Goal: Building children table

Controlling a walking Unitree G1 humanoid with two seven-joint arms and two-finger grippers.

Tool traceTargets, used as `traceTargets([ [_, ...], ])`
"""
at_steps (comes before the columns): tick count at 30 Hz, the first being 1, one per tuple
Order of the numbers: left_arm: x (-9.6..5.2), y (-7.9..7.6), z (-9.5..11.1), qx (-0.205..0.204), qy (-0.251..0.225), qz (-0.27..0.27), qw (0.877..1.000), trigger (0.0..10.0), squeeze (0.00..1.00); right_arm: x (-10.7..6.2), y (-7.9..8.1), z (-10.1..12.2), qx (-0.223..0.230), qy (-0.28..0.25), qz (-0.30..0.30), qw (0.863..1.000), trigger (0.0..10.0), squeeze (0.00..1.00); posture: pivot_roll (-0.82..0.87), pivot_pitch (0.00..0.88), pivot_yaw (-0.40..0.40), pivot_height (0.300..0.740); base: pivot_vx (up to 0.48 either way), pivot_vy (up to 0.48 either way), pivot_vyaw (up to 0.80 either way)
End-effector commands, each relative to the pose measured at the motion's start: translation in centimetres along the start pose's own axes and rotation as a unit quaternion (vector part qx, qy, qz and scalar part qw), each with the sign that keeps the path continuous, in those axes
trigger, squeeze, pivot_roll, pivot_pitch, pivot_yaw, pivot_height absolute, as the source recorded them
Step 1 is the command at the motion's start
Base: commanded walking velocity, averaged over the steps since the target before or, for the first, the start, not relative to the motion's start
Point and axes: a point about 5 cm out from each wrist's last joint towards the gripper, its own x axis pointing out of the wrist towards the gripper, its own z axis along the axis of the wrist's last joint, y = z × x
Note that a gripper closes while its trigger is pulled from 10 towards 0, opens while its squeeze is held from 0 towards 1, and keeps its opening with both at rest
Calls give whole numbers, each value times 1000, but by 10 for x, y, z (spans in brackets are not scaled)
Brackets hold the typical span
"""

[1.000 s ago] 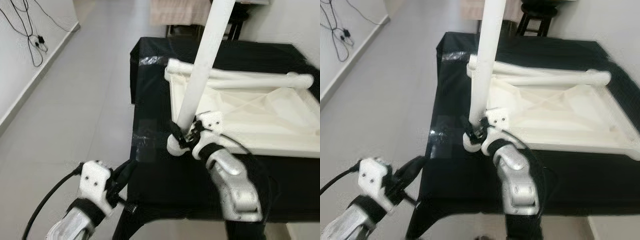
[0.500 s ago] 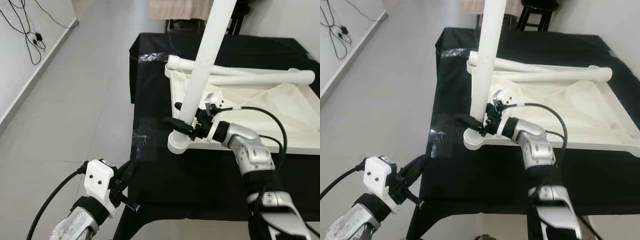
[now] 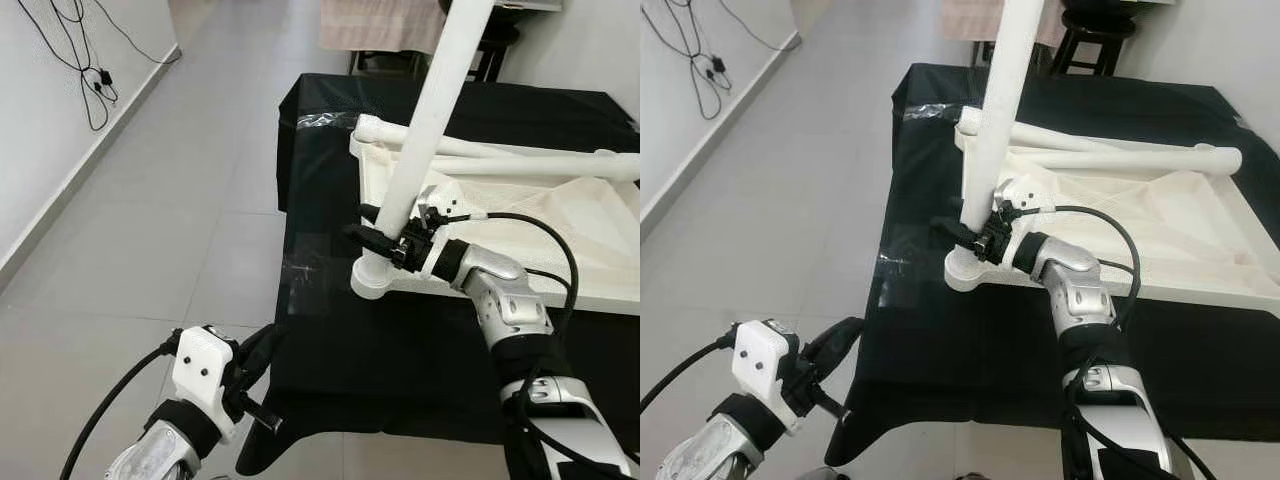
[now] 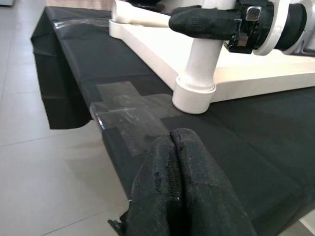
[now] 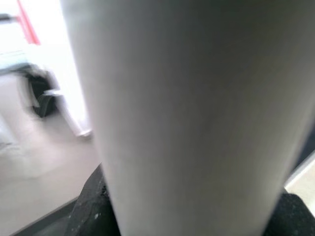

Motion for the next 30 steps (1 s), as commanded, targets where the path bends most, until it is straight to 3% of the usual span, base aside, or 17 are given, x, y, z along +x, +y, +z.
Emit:
traceTargets([
  [1, -2, -1, 0, -1, -2, 2, 1000, 10000, 0, -14, -9, -11, -4, 39, -114, 993, 0, 0, 88, 155, -86, 740, 0, 0, 0],
  [2, -2, -1, 0, -1, -2, 2, 1000, 10000, 0, -14, -9, -11, -4, 39, -114, 993, 0, 0, 88, 155, -86, 740, 0, 0, 0],
  [3, -4, 0, 1, -1, -2, 2, 1000, 10000, 0, -21, 6, -19, 8, 48, -227, 973, 0, 0, 85, 167, -84, 740, 0, 0, 0],
  [4, -5, 1, 2, -1, -2, 3, 1000, 10000, 0, -28, 30, -29, 13, 56, -294, 954, 0, 0, 85, 171, -75, 740, 0, 0, 0],
  [5, -5, 1, 2, -1, -2, 3, 1000, 10000, 0, -28, 30, -29, 13, 56, -294, 954, 0, 0, 85, 171, -75, 740, 0, 0, 0],
  [6, -5, 2, 3, -1, -2, 3, 1000, 10000, 0, -33, 46, -34, 20, 57, -332, 941, 0, 0, 85, 171, -75, 740, 0, 0, 0],
  [8, -6, 3, 3, 0, -2, 3, 1000, 10000, 0, -32, 55, -34, -11, 60, -331, 942, 0, 0, 84, 163, -62, 740, 0, 0, 0],
  [16, -5, 6, 3, 2, -2, 4, 1000, 10000, 0, -24, 46, -31, -25, 54, -312, 948, 0, 0, 88, 162, -81, 740, 0, 0, 0],
  [17, -4, 7, 3, 2, -2, 5, 1000, 10000, 0, -23, 45, -31, -22, 63, -309, 949, 10000, 0, 92, 159, -73, 740, 0, 0, 0],
  [18, -4, 7, 3, 2, -2, 5, 1000, 10000, 0, -23, 45, -31, -22, 63, -309, 949, 10000, 0, 92, 159, -73, 740, 0, 0, 0],
  [19, -4, 8, 3, 2, -2, 5, 1000, 10000, 0, -20, 44, -28, -7, 57, -287, 956, 10000, 957, 93, 159, -70, 740, 0, 0, 0],
  [21, -4, 8, 3, 2, -2, 5, 1000, 10000, 0, -20, 44, -28, -7, 57, -287, 956, 10000, 957, 93, 159, -70, 740, 0, 0, 0],
  [22, -3, 7, 2, 3, -1, 4, 1000, 10000, 0, -14, 37, -14, 15, 20, -239, 971, 10000, 1000, 105, 151, -67, 740, 0, 0, 0],
  [27, -3, 6, 2, 3, -1, 4, 1000, 10000, 0, -9, 32, 4, 18, -21, -179, 984, 10000, 1000, 110, 149, -71, 740, 0, 0, 0],
  [28, -2, 5, 2, 2, -1, 3, 1000, 10000, 0, -7, 30, 14, 14, -36, -126, 991, 10000, 106, 109, 146, -73, 740, 0, 0, 0],
  [29, -2, 5, 2, 2, -1, 3, 1000, 10000, 0, -7, 30, 14, 14, -36, -126, 991, 10000, 106, 109, 146, -73, 740, 0, 0, 0],
  [30, -1, 4, 1, 1, -1, 3, 1000, 10000, 0, -5, 27, 20, 3, -41, -72, 997, 10000, 0, 111, 146, -75, 740, 0, 0, 0],
])
